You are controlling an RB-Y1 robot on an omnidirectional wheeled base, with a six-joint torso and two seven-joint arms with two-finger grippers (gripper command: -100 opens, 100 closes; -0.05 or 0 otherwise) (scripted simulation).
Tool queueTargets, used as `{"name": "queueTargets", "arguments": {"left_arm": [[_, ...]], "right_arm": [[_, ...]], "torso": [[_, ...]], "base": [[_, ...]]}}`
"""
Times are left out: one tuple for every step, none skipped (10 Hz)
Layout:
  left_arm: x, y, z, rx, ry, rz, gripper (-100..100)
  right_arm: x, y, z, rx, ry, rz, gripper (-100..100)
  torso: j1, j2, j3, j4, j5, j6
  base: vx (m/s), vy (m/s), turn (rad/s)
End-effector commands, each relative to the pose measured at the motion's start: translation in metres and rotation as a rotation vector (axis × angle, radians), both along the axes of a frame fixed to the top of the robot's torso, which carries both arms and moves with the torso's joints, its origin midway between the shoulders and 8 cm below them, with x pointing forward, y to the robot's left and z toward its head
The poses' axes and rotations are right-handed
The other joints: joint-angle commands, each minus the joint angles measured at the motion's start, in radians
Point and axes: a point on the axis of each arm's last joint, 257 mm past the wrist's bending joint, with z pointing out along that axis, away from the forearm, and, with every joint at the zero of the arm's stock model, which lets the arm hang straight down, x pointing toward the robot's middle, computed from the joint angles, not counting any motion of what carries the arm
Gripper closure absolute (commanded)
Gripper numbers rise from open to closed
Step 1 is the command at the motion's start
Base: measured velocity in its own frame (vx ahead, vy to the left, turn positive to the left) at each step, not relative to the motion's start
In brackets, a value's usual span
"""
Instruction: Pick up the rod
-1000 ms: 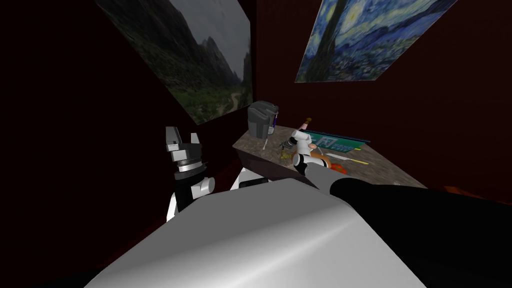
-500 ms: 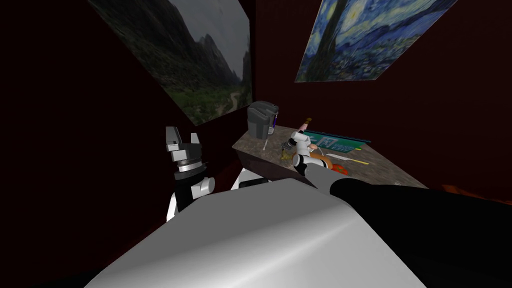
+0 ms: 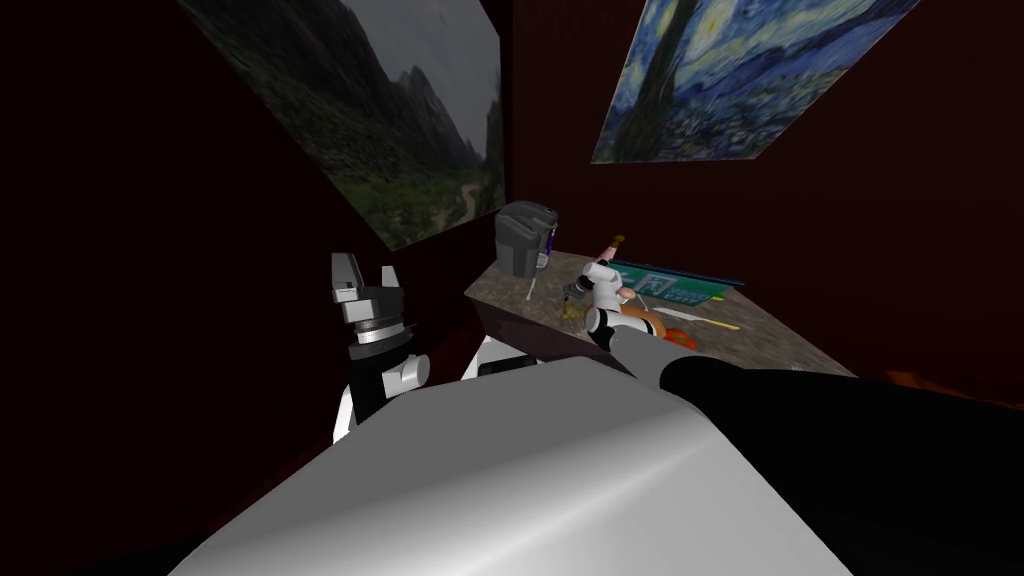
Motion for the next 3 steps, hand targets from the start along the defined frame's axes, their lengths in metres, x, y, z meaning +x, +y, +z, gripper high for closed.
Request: {"name": "queueTargets", "arguments": {"left_arm": [[0.0000,0.0000,0.0000,0.000,0.000,0.000,0],[0.0000,0.0000,0.0000,0.000,0.000,0.000,0],[0.0000,0.0000,0.0000,0.000,0.000,0.000,0]], "right_arm": [[0.0022,-0.0008,0.0117,0.002,0.002,-0.005,100],[0.0017,-0.0003,0.0076,0.001,0.000,-0.003,100],[0.0017,-0.0001,0.0086,0.002,0.001,-0.003,0]], "torso": [[0.000,0.000,0.000,0.000,0.000,0.000],[-0.001,0.002,0.001,0.000,0.000,0.000],[0.000,0.001,0.000,0.000,-0.001,0.001]], "base": [[-0.056,-0.023,0.055],[-0.024,-0.013,0.013],[0.000,0.000,0.000]]}}
